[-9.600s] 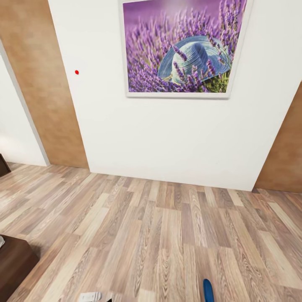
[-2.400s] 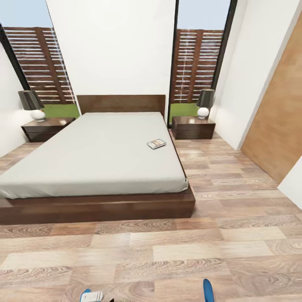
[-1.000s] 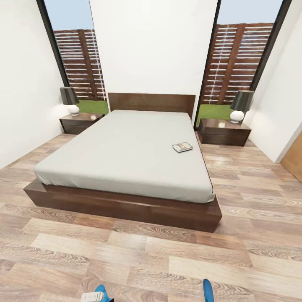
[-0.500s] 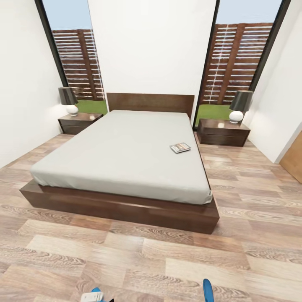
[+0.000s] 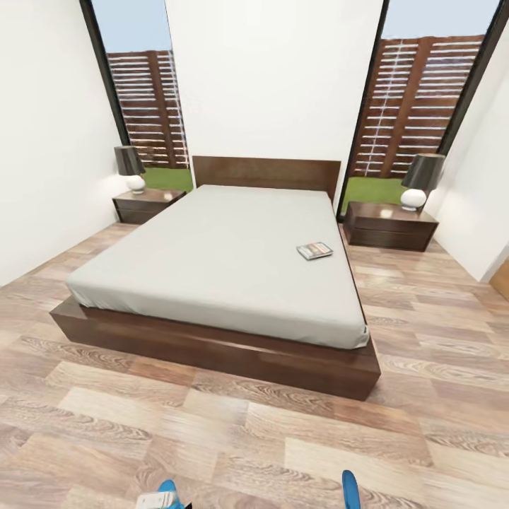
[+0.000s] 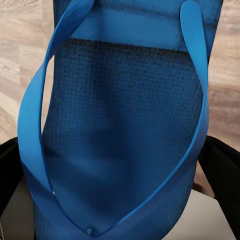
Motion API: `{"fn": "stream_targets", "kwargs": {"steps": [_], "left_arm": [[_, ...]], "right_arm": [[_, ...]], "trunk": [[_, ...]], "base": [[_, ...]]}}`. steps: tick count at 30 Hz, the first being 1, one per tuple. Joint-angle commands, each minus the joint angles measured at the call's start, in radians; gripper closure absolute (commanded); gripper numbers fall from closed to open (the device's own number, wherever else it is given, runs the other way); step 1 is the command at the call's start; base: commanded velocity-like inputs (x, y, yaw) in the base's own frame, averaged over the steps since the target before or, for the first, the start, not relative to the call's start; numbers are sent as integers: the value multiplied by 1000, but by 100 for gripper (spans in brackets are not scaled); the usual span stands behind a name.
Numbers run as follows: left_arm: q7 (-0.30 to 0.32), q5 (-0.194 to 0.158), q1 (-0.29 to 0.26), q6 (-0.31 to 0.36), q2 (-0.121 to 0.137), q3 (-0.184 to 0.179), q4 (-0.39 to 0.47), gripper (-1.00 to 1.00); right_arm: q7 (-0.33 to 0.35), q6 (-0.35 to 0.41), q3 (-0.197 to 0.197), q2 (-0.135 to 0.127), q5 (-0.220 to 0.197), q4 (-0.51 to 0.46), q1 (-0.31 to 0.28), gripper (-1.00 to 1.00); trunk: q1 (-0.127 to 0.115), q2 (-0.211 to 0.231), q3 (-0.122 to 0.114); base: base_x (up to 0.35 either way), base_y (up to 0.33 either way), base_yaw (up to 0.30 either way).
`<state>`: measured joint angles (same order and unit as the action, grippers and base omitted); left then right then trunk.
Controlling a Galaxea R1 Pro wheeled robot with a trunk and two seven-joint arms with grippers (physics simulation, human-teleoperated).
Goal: In the bedroom, move the book from the bed onto either nightstand, and place the two sandals side by side next to the bed.
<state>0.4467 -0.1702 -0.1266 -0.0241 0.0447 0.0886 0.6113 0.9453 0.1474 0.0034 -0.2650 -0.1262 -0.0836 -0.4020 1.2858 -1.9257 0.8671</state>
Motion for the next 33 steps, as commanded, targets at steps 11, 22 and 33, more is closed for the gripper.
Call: {"fn": "stream_targets", "kwargs": {"steps": [11,22,33], "left_arm": [[4,-5,-1,1,0,2,-2,-100],[6,-5,-1,0,0,2,-1,-100],[6,-5,-1,0,0,2,-1,-100]], "right_arm": [[3,11,1,0,-9,-1,0,100],[4,11,1,0,-9,-1,0,100],[4,11,1,0,-9,-1,0,100]], "trunk": [[0,0,1],[0,0,1],[0,0,1]], "base": [[60,-30,281],[85,-59,283],[1,-1,283]]}}
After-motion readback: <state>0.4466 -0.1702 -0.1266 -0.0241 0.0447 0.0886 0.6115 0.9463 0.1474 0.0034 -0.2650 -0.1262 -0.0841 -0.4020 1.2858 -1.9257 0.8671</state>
